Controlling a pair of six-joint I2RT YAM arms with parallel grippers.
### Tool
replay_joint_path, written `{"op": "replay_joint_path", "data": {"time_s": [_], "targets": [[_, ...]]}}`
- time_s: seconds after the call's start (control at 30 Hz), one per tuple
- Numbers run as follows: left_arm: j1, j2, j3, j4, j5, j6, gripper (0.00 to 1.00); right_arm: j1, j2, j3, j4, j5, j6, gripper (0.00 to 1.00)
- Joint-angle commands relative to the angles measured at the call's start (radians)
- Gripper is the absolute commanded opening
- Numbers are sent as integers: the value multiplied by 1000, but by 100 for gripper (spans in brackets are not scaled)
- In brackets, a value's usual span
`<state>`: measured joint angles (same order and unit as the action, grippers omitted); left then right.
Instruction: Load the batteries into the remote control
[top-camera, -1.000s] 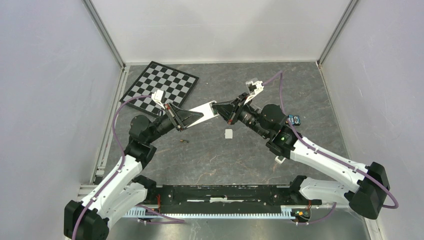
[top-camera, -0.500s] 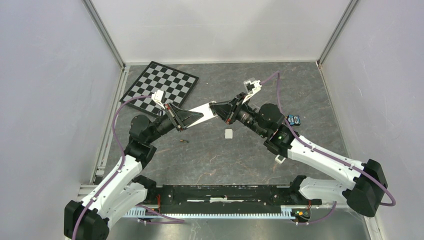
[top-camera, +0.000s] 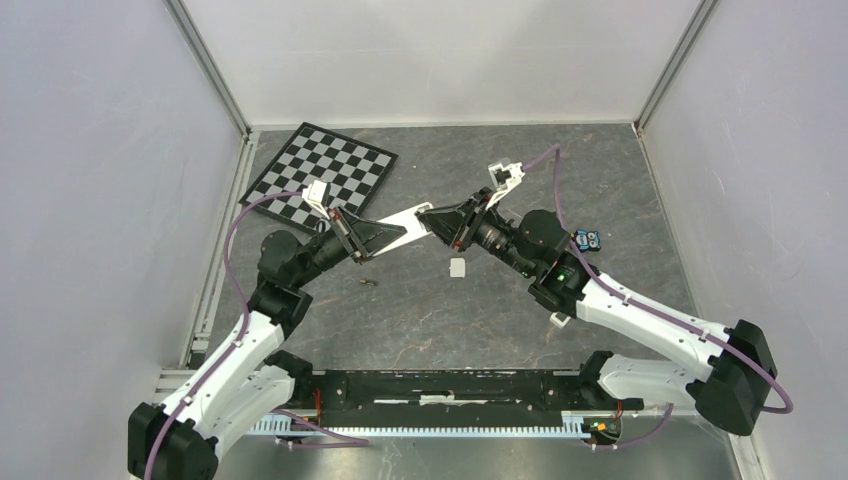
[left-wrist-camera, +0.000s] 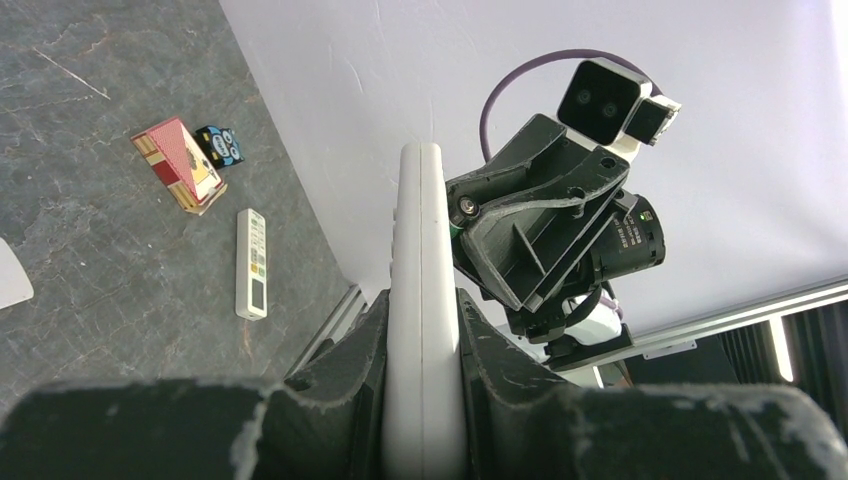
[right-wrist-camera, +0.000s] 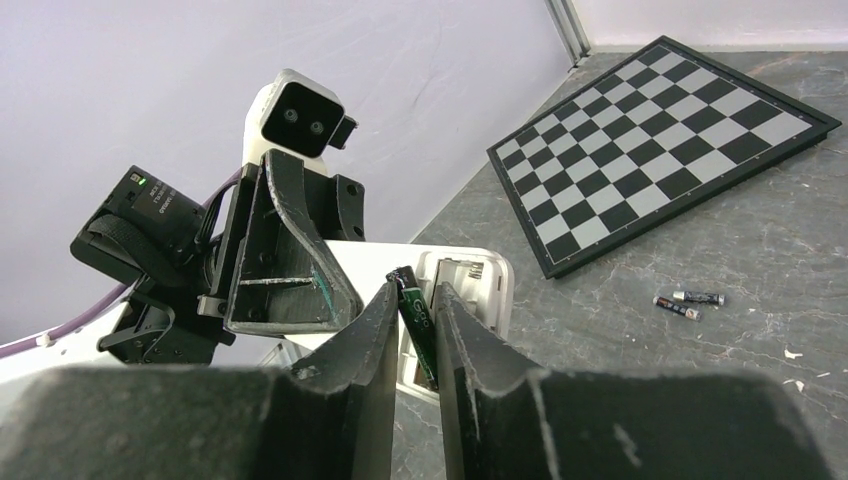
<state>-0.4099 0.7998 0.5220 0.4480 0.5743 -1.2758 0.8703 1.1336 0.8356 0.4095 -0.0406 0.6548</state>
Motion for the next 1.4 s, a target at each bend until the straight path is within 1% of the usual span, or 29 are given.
{"op": "replay_joint_path", "data": {"time_s": [0.0, 0.1, 0.2, 0.37, 0.53, 0.67, 0.83, 0.9, 1.13, 1.37], "targets": [[-1, -33, 20, 102, 6, -29, 2, -1, -2, -17, -56, 31, -31, 26], [-1, -31, 27, 94, 6, -28, 2, -1, 2, -8, -71, 33, -73, 30], [0, -30, 35, 85, 10, -28, 2, 0, 10, 3, -88, 30, -117, 32], [-1, -32, 36, 83, 12, -29, 2, -1, 18, 16, -106, 45, -145, 28], [-1, -34, 36, 88, 15, -33, 2, -1, 41, 35, -100, 54, -154, 27], [-1, -34, 35, 93, 15, -34, 2, -1, 55, 44, -85, 49, -139, 21], [-1, -35, 20, 119, 10, -49, 2, -1, 59, 36, -59, 91, -61, 11], [0, -34, 14, 133, 4, -58, 2, 0, 57, 25, -36, 97, -29, 10], [0, -33, 5, 182, -17, -139, 2, 1, 43, -9, 5, 103, -53, 11], [-1, -50, -10, 215, -40, -224, 2, 3, 20, -61, 72, 123, -86, 16]]}}
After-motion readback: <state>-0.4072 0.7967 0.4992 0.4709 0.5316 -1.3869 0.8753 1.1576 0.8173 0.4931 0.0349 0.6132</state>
